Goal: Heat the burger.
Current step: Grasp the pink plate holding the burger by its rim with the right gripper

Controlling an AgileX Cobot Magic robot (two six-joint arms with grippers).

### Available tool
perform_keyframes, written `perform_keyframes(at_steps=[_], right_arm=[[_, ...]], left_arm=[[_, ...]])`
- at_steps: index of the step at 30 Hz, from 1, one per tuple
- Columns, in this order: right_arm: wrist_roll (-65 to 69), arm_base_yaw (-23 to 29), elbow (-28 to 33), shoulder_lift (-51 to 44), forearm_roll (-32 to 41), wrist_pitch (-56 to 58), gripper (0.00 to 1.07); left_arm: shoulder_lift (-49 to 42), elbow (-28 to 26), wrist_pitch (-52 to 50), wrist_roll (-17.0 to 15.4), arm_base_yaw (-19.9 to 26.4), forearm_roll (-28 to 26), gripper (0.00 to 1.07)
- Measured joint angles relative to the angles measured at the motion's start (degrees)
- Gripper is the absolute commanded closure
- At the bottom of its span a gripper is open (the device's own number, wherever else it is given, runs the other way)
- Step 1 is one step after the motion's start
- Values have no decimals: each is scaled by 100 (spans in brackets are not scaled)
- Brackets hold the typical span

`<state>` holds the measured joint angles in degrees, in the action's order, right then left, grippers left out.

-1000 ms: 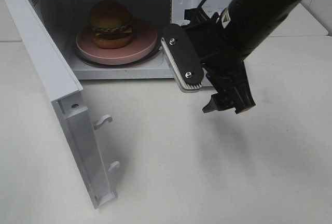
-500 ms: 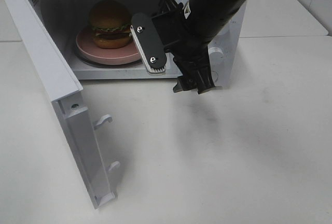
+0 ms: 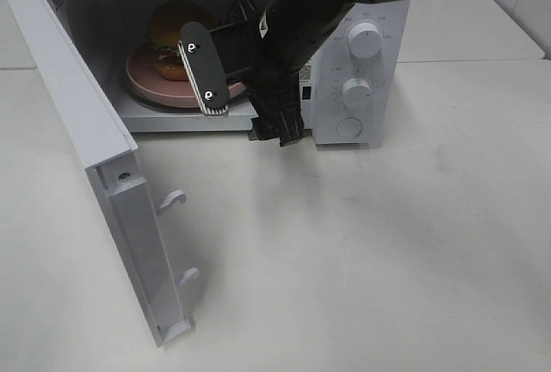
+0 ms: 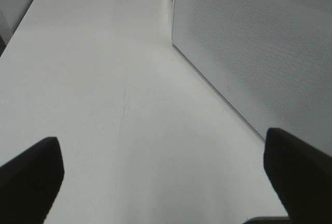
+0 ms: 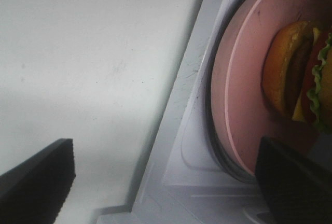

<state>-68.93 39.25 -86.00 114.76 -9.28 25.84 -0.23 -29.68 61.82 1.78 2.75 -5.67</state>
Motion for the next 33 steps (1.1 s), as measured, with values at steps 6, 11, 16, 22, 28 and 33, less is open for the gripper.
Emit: perform_keyframes(at_steps=[6, 11, 16, 22, 28, 33], right_arm=[[201, 0, -470, 464, -11, -6, 18], [441, 0, -911, 819, -11, -11, 18], [481, 0, -1272, 1134, -23, 0, 19], [607, 0, -1833, 1564, -23, 223, 20], [625, -17, -2309, 1868, -11, 355, 21], [642, -40, -2681, 2166, -6, 470, 23]], left_arm=[[0, 0, 0, 0, 0, 0, 6], [0, 0, 0, 0, 0, 0, 6], [0, 0, 0, 0, 0, 0, 6], [0, 0, 0, 0, 0, 0, 6], [0, 0, 0, 0, 0, 0, 6], [0, 0, 0, 0, 0, 0, 6]])
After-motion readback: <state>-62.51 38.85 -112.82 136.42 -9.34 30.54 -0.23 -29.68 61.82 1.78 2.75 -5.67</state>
